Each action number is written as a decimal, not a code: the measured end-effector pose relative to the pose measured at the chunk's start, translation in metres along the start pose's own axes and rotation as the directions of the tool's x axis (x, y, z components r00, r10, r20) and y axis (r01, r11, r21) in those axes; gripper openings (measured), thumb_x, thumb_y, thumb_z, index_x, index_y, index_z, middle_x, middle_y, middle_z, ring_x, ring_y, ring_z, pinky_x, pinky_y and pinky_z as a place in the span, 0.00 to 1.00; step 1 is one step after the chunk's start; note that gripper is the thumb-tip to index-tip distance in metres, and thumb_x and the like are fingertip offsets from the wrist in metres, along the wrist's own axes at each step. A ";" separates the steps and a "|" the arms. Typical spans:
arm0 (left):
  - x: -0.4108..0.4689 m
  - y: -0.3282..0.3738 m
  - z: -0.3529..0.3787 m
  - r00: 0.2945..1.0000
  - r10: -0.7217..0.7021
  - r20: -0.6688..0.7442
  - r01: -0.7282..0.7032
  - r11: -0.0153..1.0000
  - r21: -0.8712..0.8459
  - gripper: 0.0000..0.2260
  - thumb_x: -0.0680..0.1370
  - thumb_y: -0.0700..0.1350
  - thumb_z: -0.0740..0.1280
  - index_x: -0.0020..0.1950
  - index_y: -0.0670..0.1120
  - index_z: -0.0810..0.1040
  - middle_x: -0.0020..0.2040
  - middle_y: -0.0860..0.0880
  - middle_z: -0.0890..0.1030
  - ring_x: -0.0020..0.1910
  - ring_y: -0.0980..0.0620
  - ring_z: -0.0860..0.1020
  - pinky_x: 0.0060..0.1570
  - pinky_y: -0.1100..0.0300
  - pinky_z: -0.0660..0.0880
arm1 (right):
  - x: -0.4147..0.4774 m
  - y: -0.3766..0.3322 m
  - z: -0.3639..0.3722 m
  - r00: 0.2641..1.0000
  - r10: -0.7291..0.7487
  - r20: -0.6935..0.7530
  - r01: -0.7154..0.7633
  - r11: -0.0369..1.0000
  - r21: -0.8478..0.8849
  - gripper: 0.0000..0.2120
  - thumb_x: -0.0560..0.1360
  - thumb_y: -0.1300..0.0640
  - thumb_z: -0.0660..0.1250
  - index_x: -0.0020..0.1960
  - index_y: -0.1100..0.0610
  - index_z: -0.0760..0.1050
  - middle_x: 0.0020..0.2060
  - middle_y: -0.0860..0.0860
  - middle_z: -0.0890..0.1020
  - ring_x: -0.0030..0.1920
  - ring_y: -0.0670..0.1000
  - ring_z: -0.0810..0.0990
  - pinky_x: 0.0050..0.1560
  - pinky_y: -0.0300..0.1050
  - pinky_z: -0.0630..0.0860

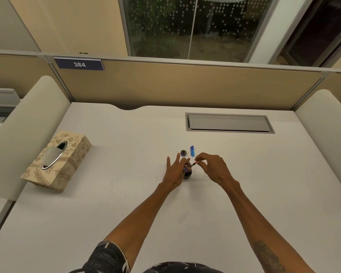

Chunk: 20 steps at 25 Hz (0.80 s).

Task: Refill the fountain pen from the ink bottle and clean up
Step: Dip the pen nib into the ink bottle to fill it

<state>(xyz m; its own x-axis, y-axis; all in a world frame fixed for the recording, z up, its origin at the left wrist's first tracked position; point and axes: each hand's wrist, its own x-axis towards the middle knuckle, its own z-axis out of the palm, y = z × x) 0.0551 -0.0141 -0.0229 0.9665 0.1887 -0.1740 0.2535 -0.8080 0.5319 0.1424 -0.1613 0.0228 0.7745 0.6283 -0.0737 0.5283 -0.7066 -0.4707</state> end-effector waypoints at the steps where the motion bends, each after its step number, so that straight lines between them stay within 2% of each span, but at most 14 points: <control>1: 0.000 0.000 0.000 1.000 -0.001 0.003 0.001 1.000 0.000 0.15 0.82 0.36 0.57 0.69 0.43 0.69 0.77 0.45 0.66 0.81 0.46 0.49 0.77 0.42 0.36 | 0.000 -0.001 0.001 1.000 0.014 -0.018 -0.015 1.000 -0.018 0.10 0.80 0.52 0.65 0.58 0.54 0.79 0.52 0.51 0.85 0.51 0.54 0.83 0.56 0.46 0.77; 4: 0.000 0.001 -0.001 1.000 -0.006 0.013 0.006 1.000 0.014 0.15 0.83 0.37 0.57 0.70 0.44 0.69 0.77 0.45 0.65 0.81 0.46 0.49 0.77 0.41 0.37 | -0.001 -0.004 0.004 0.993 0.081 -0.088 -0.087 0.994 -0.060 0.13 0.80 0.47 0.63 0.54 0.54 0.80 0.47 0.53 0.86 0.46 0.55 0.81 0.50 0.47 0.75; 7: 0.000 0.001 -0.001 1.000 0.003 0.018 -0.004 0.999 0.035 0.17 0.83 0.37 0.57 0.71 0.45 0.67 0.77 0.45 0.65 0.81 0.46 0.49 0.77 0.41 0.37 | -0.001 -0.006 0.007 0.988 0.110 -0.111 -0.117 0.991 -0.058 0.18 0.79 0.42 0.62 0.51 0.56 0.81 0.44 0.54 0.86 0.44 0.55 0.81 0.53 0.49 0.76; 9: -0.001 0.000 -0.001 1.000 0.009 0.012 -0.010 0.999 0.042 0.18 0.82 0.36 0.57 0.72 0.45 0.67 0.77 0.46 0.66 0.81 0.46 0.49 0.77 0.41 0.37 | -0.001 -0.004 0.004 0.991 0.100 -0.086 -0.101 0.995 -0.006 0.18 0.78 0.41 0.63 0.53 0.55 0.80 0.48 0.52 0.86 0.47 0.54 0.83 0.57 0.52 0.76; 11: -0.002 0.000 -0.002 1.000 0.012 0.006 -0.012 0.999 0.046 0.18 0.82 0.35 0.57 0.72 0.45 0.66 0.78 0.47 0.64 0.81 0.46 0.48 0.77 0.42 0.37 | -0.001 0.000 0.000 0.998 0.051 -0.039 -0.049 0.998 0.033 0.15 0.78 0.44 0.65 0.58 0.52 0.79 0.53 0.49 0.85 0.53 0.53 0.83 0.61 0.53 0.75; 14: -0.001 -0.001 -0.002 1.000 0.016 0.011 -0.016 0.999 0.033 0.18 0.82 0.35 0.56 0.72 0.45 0.67 0.78 0.46 0.63 0.81 0.46 0.48 0.77 0.41 0.37 | 0.000 0.005 0.000 1.000 -0.006 -0.018 0.006 1.000 -0.029 0.10 0.79 0.49 0.65 0.56 0.51 0.80 0.56 0.49 0.85 0.53 0.55 0.83 0.61 0.50 0.73; 16: -0.002 -0.001 -0.001 1.000 0.026 0.006 -0.026 0.999 0.035 0.19 0.81 0.34 0.57 0.72 0.45 0.67 0.78 0.47 0.65 0.81 0.46 0.48 0.77 0.42 0.36 | -0.001 0.005 0.004 0.998 0.035 -0.047 -0.037 0.999 -0.027 0.11 0.80 0.48 0.64 0.55 0.52 0.80 0.60 0.50 0.83 0.54 0.58 0.81 0.60 0.50 0.71; 18: -0.003 -0.002 -0.001 1.000 0.031 0.002 -0.031 0.999 0.031 0.21 0.81 0.33 0.57 0.73 0.46 0.66 0.76 0.49 0.67 0.81 0.46 0.48 0.76 0.42 0.36 | -0.001 0.002 0.011 0.993 0.113 -0.036 -0.114 0.993 -0.011 0.16 0.80 0.46 0.62 0.57 0.55 0.80 0.66 0.54 0.78 0.64 0.61 0.76 0.66 0.55 0.68; 20: -0.003 -0.001 -0.001 1.000 0.030 0.000 -0.030 0.999 0.032 0.21 0.81 0.34 0.57 0.74 0.46 0.65 0.75 0.49 0.69 0.81 0.46 0.48 0.76 0.42 0.36 | -0.001 0.000 0.015 0.987 0.159 -0.026 -0.159 0.987 0.014 0.20 0.80 0.44 0.60 0.59 0.57 0.80 0.68 0.57 0.76 0.71 0.61 0.69 0.73 0.57 0.60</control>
<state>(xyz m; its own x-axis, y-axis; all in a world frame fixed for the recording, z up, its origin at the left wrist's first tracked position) 0.0523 -0.0129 -0.0224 0.9737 0.1643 -0.1580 0.2229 -0.8310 0.5097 0.1364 -0.1572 0.0102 0.8575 0.4991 -0.1252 0.3934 -0.7927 -0.4657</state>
